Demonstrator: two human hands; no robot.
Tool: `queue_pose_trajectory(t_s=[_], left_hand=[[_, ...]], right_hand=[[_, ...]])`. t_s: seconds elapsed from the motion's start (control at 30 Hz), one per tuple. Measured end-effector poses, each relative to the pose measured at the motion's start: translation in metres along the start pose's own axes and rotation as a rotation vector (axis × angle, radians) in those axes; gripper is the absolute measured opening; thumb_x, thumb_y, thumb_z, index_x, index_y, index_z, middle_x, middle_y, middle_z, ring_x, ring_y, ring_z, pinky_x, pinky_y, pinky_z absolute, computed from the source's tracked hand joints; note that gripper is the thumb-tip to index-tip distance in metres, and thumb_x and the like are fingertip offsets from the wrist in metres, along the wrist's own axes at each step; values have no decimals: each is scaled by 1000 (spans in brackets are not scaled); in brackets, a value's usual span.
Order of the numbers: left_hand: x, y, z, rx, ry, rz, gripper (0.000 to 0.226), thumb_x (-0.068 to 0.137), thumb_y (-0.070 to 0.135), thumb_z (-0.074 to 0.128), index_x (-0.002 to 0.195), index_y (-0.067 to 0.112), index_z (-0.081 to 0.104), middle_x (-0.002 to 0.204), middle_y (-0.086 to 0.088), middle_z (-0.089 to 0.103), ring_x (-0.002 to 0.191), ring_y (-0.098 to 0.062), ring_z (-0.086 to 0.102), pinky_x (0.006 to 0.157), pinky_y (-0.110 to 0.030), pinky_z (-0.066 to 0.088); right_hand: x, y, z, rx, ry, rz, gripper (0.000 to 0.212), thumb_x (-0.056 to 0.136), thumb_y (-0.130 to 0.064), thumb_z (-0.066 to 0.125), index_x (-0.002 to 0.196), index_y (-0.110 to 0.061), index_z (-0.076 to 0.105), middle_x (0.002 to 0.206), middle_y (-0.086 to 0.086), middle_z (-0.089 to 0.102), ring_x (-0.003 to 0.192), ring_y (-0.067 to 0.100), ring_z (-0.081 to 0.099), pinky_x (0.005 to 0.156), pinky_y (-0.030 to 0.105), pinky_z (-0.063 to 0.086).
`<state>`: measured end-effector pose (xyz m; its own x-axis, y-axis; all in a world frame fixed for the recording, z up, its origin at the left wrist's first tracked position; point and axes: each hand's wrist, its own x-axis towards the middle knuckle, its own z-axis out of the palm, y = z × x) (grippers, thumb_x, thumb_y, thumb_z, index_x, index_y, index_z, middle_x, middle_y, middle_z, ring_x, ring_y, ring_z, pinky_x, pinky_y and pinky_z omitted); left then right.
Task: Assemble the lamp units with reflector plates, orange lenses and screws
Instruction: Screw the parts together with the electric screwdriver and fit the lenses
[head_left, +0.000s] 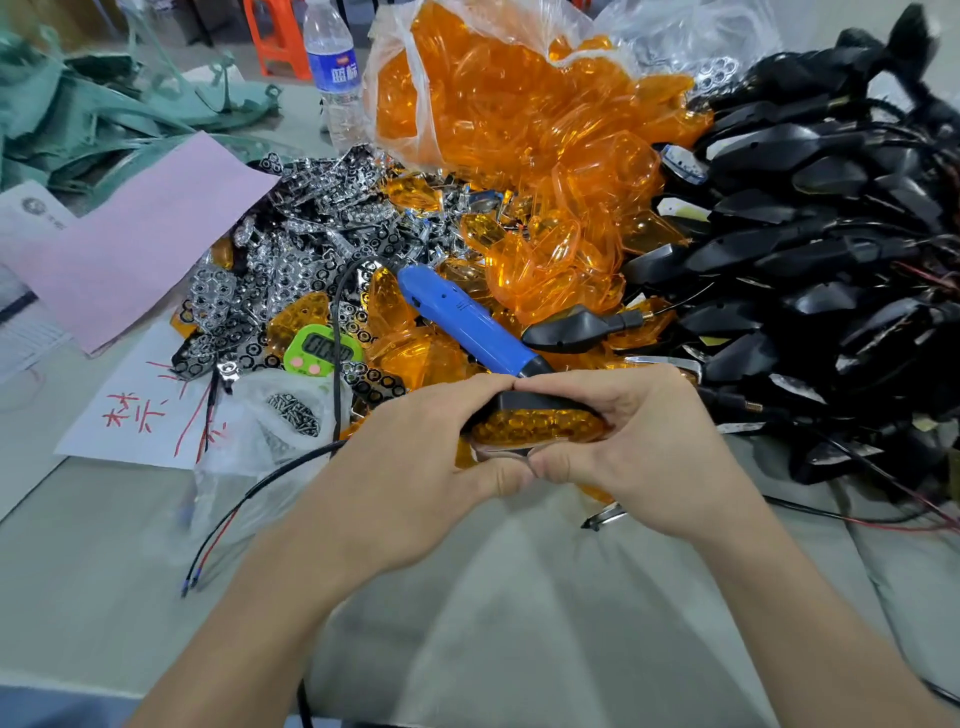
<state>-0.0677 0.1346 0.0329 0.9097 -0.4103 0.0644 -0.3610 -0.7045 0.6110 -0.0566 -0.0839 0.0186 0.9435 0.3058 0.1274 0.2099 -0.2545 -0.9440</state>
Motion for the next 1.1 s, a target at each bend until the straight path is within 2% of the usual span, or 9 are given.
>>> queue_pose_trajectory(t_s=[0.2,0.33,0.43,0.5,0.57,0.77,0.9,1.0,1.1], left_hand=[[-4,1,0,73,26,58,57,87,69,59,137,41,57,113,21,66,104,-3,58,90,-32,47],[-4,1,2,64,61,69,59,87,65,62,138,36,58,118,18,67,106,-6,60,91,-36,48],[-2,-1,-3,-141,66,75,47,90,61,64,133,43,58,116,20,70,104,-6,66,85,-39,54],[0,-1,-8,-256,45,78,42,91,61,63,129,43,60,114,18,71,102,-10,69,82,-43,56],[0,0,-10,-305,34,82,41,91,60,63,128,41,61,115,14,71,104,-14,69,83,-46,56],[-3,6,-11,-264,63,138,42,96,61,58,131,37,59,113,12,70,100,-16,69,78,-43,54],[-5,7,-9,-159,100,115,45,89,39,74,130,43,56,117,22,68,107,-6,66,85,-28,51],[-6,0,-6,13,154,156,47,91,42,69,135,41,51,124,26,62,111,3,60,89,-17,46],[-7,-13,1,-55,225,107,45,95,39,59,137,42,44,129,26,57,115,-1,60,94,-27,49]], right_hand=[[-6,4,3,36,45,-2,60,61,-30,95,117,-38,77,109,-12,78,103,12,75,89,39,61],[-9,3,7,88,78,-17,59,63,-18,95,118,-32,77,109,-7,78,103,15,75,90,39,60],[-13,-3,14,361,140,-28,55,66,-11,93,117,-21,77,106,5,79,97,21,76,81,29,60],[-15,-6,20,577,175,17,55,63,-23,94,115,-15,77,105,13,78,95,25,75,80,29,58],[-17,-9,26,649,206,30,54,62,-28,93,112,-13,77,105,15,77,94,28,74,79,30,58],[-22,-19,27,445,330,-140,38,75,-9,82,113,-10,78,97,7,80,87,20,78,75,23,59],[-22,-17,25,224,274,-146,49,71,-6,88,117,-22,76,106,-5,79,97,15,76,85,26,60],[-18,-17,28,85,241,-99,51,72,-12,88,119,-29,75,109,-15,78,100,8,75,88,26,60],[1,-27,36,38,192,-55,46,77,-10,85,113,-37,77,103,-18,78,96,5,75,87,27,60]])
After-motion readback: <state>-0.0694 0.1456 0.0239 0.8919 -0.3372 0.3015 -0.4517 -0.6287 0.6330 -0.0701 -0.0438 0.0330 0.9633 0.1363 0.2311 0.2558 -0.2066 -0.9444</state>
